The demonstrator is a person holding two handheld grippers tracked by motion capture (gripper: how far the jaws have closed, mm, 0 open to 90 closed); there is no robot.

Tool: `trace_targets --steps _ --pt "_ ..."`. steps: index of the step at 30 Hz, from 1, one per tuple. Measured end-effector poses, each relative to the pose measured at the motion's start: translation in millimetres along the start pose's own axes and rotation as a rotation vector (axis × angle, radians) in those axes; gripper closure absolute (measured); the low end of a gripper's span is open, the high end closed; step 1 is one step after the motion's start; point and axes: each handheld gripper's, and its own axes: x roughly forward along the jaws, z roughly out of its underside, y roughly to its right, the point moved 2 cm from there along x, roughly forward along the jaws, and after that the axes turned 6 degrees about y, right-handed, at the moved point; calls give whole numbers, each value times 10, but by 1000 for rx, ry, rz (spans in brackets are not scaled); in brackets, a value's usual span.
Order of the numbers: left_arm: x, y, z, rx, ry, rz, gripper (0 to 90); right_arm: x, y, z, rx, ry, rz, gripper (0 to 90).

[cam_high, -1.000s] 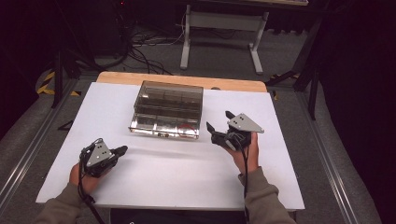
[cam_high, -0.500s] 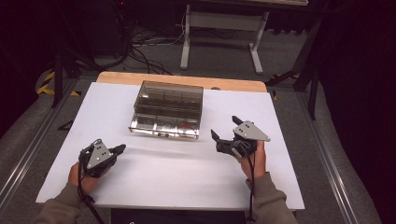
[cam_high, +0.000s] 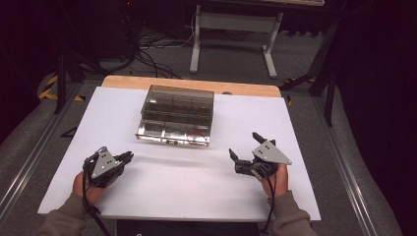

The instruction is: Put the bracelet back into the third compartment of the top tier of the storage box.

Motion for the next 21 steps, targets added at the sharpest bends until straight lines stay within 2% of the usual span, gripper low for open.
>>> trace_targets --steps 5,7,11,16,19,21 --pt "4 21 -18 9 16 -3 894 -66 1 56 -5 5 6 78" --pt "6 36 -49 26 34 -21 895 -112 12 114 -9 -12 15 78" --pt "55 54 -59 19 32 -8 895 -206 29 198 4 -27 36 79" --pt "68 75 -74 22 35 -12 895 -291 29 318 15 -45 63 90" --pt "57 81 -90 16 47 -24 895 -317 3 385 32 -64 49 90" --pt "61 88 -103 11 53 -20 895 -336 -15 413 26 -68 47 91"
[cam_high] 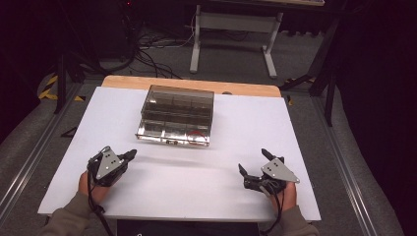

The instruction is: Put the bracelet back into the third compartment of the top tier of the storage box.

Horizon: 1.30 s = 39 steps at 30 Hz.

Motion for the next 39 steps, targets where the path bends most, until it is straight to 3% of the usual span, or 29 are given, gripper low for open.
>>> trace_targets --steps 6,7,9,14,28,32,34,39 --pt "44 -14 -114 11 22 2 895 -64 6 79 -6 -16 -14 101" --pt "88 -13 -162 -6 38 2 895 -71 8 93 2 -21 -11 102" --pt "131 4 -193 45 31 -19 895 -78 4 112 8 -27 -7 102" --pt "229 36 -249 58 26 -5 895 -78 -12 103 -16 -19 -14 102" --pt "391 28 -312 34 42 4 895 -48 27 124 -28 -18 3 110" --pt "439 29 -315 5 49 22 894 -34 35 138 -30 -21 14 118" --pt "461 69 -328 44 29 8 894 -24 45 146 -28 -25 19 121" --pt "505 115 -346 56 28 22 895 -8 64 148 -27 -28 27 127"
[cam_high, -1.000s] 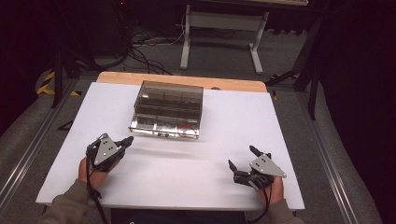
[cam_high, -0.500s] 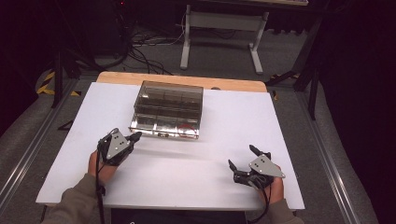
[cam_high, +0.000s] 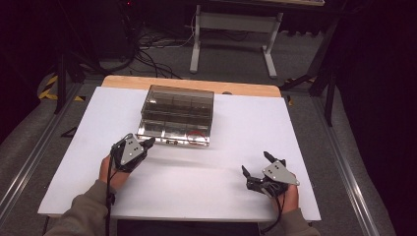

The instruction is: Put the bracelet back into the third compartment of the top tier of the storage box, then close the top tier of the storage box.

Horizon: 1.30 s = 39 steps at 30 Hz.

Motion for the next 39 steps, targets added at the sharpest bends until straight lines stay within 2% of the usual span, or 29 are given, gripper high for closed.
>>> trace_targets --steps 5,13,21,24,27,30,37,39 --pt "17 11 -13 6 2 4 894 14 -6 5 2 -3 -5 129" --pt "67 39 -44 25 8 10 894 19 -42 5 -35 -9 -14 128" --pt "112 35 -52 26 12 9 895 32 -54 12 -39 -9 -22 127" --pt "112 34 -50 20 14 10 894 28 -39 6 -32 -5 -17 127" --pt "113 39 -58 31 13 3 894 26 -36 15 -23 -7 -20 127" --pt "120 41 -65 40 14 2 894 11 -35 28 -36 -7 -26 127" --pt "119 39 -66 51 11 1 894 -6 -5 20 -10 2 -19 115" --pt "119 45 -70 55 15 1 894 -5 2 19 -2 2 0 96"
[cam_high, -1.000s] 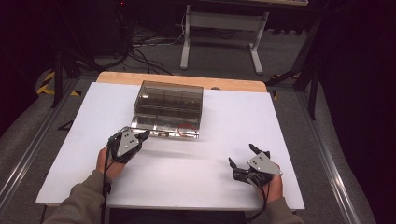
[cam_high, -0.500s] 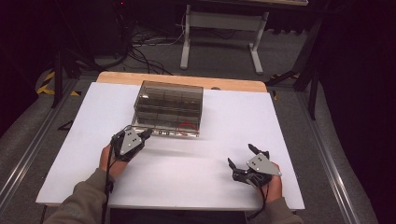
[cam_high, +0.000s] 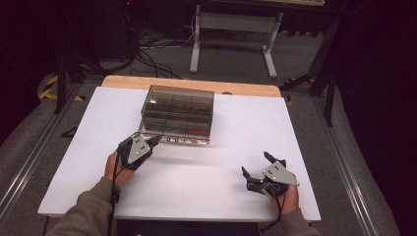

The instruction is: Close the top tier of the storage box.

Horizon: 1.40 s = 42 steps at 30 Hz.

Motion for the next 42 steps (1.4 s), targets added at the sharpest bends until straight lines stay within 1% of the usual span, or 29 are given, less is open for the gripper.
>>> trace_targets --steps 1,4,7,9,11,14,18,23,24,31,32,33,34,39,41,42 --pt "4 2 -6 1 5 2 894 -3 8 0 9 2 7 96" --pt "29 10 -25 19 5 6 894 -6 22 3 14 3 13 94" --pt "56 11 -33 22 5 10 894 -2 18 7 17 0 9 93" --pt "81 4 -41 22 6 10 894 3 6 11 15 -2 10 71" --pt "94 -2 -45 26 3 4 894 4 7 13 21 1 8 70" --pt "111 -13 -47 16 5 5 895 4 14 15 27 0 14 60" --pt "144 -15 -51 19 5 -2 894 6 14 17 27 0 16 59" --pt "166 -19 -55 26 4 0 894 12 17 24 30 0 19 56" --pt "172 -29 -57 20 7 -1 894 15 17 26 27 -1 21 56" --pt "208 -46 -67 18 10 -3 894 18 8 26 23 -2 19 56" --pt "216 -48 -67 11 11 -3 894 17 9 26 22 -2 20 56" --pt "225 -59 -70 18 7 -5 895 16 11 25 19 -1 21 56" --pt "233 -57 -72 11 9 -3 894 13 14 23 14 0 25 56" --pt "262 -75 -87 12 9 -5 894 7 29 16 10 8 30 56" --pt "277 -76 -92 4 12 -3 894 6 30 15 10 10 32 56" --pt "283 -82 -94 10 9 -8 894 7 31 16 11 10 32 56"
